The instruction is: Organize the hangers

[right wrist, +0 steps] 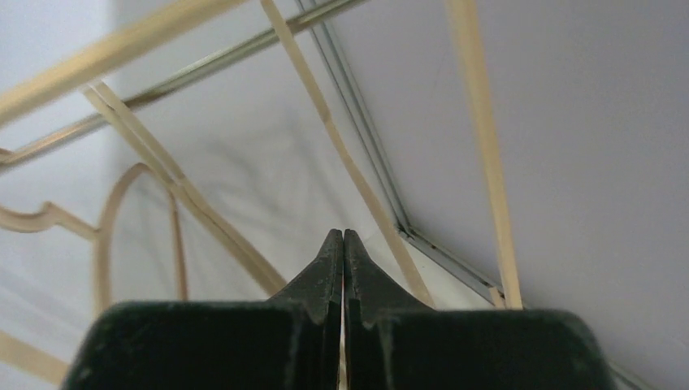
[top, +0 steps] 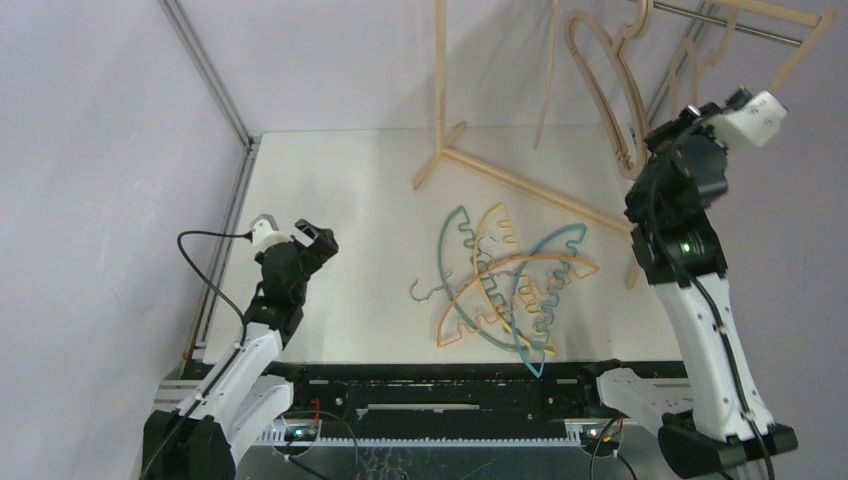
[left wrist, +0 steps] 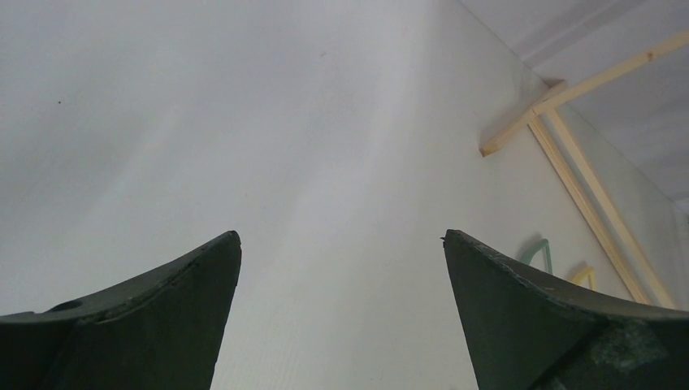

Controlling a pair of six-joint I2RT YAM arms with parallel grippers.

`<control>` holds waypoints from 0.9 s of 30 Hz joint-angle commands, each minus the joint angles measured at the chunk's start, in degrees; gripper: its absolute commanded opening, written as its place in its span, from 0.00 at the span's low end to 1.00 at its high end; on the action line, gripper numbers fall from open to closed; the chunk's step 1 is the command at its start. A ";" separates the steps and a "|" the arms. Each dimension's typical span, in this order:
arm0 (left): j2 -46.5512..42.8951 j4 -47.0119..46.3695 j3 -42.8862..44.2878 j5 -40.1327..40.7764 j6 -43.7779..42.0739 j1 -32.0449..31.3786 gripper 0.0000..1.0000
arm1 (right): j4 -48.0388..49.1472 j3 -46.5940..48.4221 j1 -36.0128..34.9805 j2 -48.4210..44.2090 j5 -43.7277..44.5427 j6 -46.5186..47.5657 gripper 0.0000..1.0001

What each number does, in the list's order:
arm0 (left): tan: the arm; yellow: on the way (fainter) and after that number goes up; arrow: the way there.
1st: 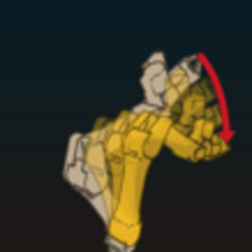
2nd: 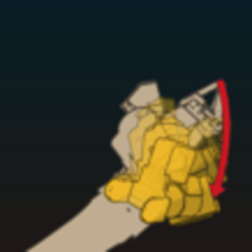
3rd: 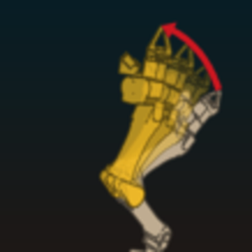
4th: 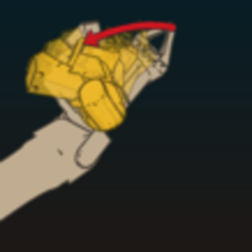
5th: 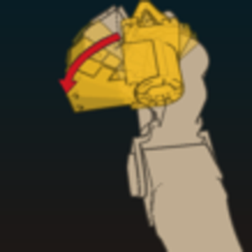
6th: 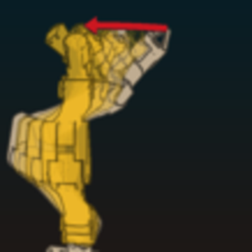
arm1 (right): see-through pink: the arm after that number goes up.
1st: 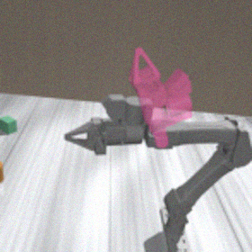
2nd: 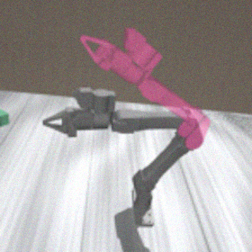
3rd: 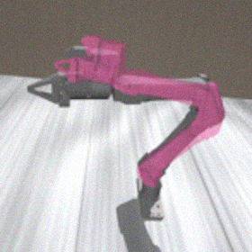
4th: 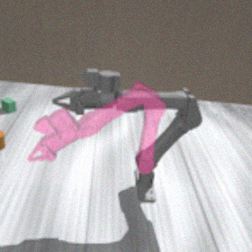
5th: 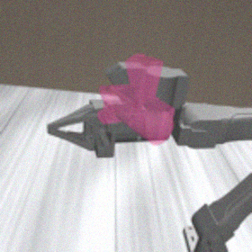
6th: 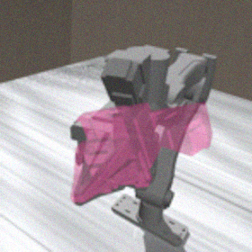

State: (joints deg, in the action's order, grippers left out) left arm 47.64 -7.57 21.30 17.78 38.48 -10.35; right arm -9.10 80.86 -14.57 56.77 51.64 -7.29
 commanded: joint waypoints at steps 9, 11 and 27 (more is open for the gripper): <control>-2.04 -0.73 -0.67 0.49 -1.27 0.29 1.00 | -6.40 4.78 13.28 8.03 -14.25 -6.89 0.00; -1.46 -0.67 -0.49 0.46 -1.24 0.30 1.00 | -5.87 4.67 14.21 8.04 -14.76 -6.86 0.00; -0.59 -0.44 -0.12 0.64 -1.27 0.29 0.99 | -9.20 13.76 23.92 20.36 -24.48 -4.88 0.01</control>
State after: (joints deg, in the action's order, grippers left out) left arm 47.64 -6.94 21.30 17.80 38.48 -10.35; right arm -16.73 91.72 7.77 74.06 30.87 -12.78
